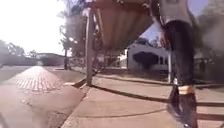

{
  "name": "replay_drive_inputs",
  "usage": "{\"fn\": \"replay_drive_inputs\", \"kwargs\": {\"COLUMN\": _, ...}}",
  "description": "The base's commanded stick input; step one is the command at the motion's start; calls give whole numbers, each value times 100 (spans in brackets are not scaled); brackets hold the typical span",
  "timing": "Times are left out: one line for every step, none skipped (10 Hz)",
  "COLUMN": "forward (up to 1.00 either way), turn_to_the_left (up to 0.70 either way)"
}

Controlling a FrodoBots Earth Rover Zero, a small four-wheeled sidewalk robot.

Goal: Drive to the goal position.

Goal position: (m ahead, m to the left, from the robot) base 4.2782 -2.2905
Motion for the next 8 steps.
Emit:
{"fn": "replay_drive_inputs", "kwargs": {"forward": 70, "turn_to_the_left": 0}}
{"fn": "replay_drive_inputs", "kwargs": {"forward": 70, "turn_to_the_left": 0}}
{"fn": "replay_drive_inputs", "kwargs": {"forward": 70, "turn_to_the_left": 0}}
{"fn": "replay_drive_inputs", "kwargs": {"forward": 70, "turn_to_the_left": 0}}
{"fn": "replay_drive_inputs", "kwargs": {"forward": 70, "turn_to_the_left": 0}}
{"fn": "replay_drive_inputs", "kwargs": {"forward": 70, "turn_to_the_left": 0}}
{"fn": "replay_drive_inputs", "kwargs": {"forward": 70, "turn_to_the_left": 0}}
{"fn": "replay_drive_inputs", "kwargs": {"forward": 70, "turn_to_the_left": 0}}
